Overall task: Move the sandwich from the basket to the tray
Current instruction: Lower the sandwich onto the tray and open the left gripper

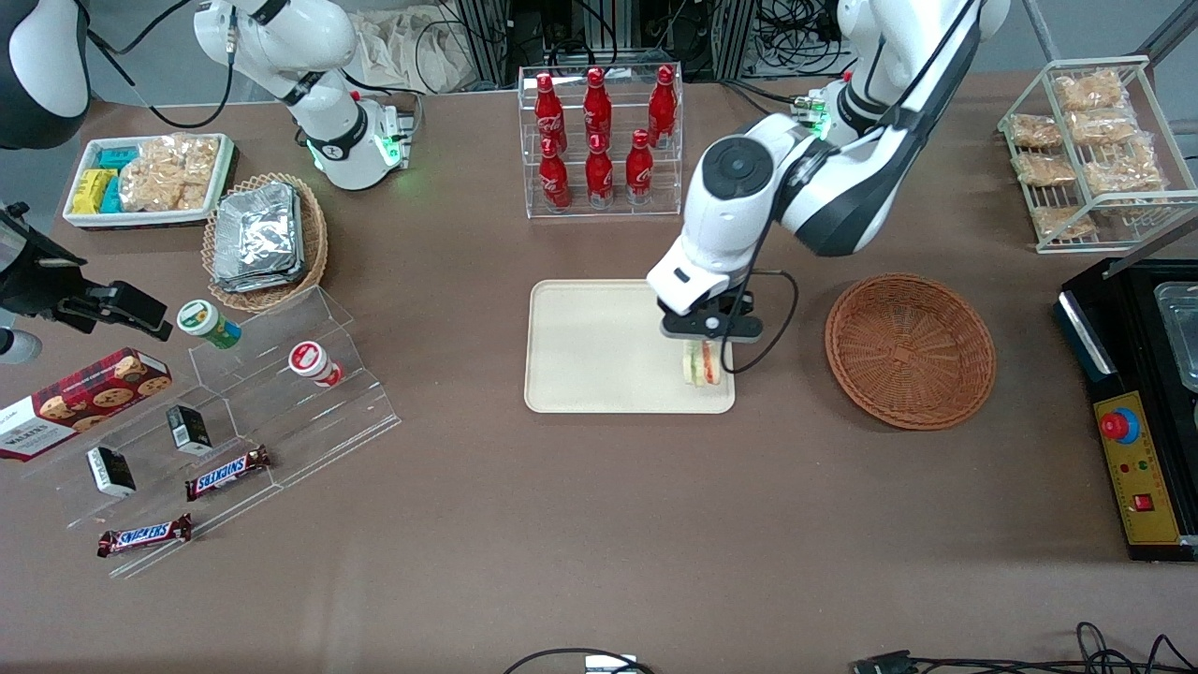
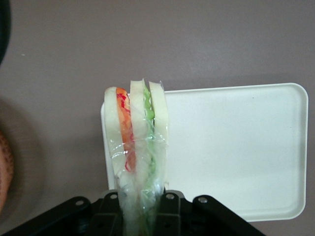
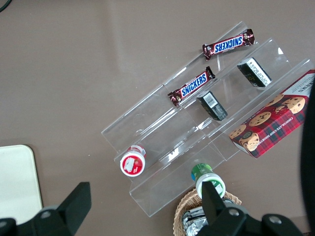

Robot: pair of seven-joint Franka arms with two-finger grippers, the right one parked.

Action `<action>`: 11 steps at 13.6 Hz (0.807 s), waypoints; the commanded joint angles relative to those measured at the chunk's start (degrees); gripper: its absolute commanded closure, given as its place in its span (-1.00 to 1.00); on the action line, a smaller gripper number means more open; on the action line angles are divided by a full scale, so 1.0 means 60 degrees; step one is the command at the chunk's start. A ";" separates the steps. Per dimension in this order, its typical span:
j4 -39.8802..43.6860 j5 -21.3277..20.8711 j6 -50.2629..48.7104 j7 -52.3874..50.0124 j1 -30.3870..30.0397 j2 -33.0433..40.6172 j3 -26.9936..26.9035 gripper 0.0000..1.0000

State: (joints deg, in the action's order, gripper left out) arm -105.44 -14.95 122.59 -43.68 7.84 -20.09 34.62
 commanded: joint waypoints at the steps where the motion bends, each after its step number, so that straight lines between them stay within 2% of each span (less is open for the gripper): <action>1: 0.0858 -0.0773 -0.0189 -0.0599 0.0465 -0.1336 0.0016 1.00; 5: 0.0727 -0.1375 0.0266 -0.0908 0.0612 -0.2335 0.0002 1.00; 11: -0.0268 -0.1507 0.0266 -0.0835 0.0524 -0.2263 -0.0027 1.00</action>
State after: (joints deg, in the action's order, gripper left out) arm -105.12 -22.76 124.40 -47.97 10.99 -35.05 34.53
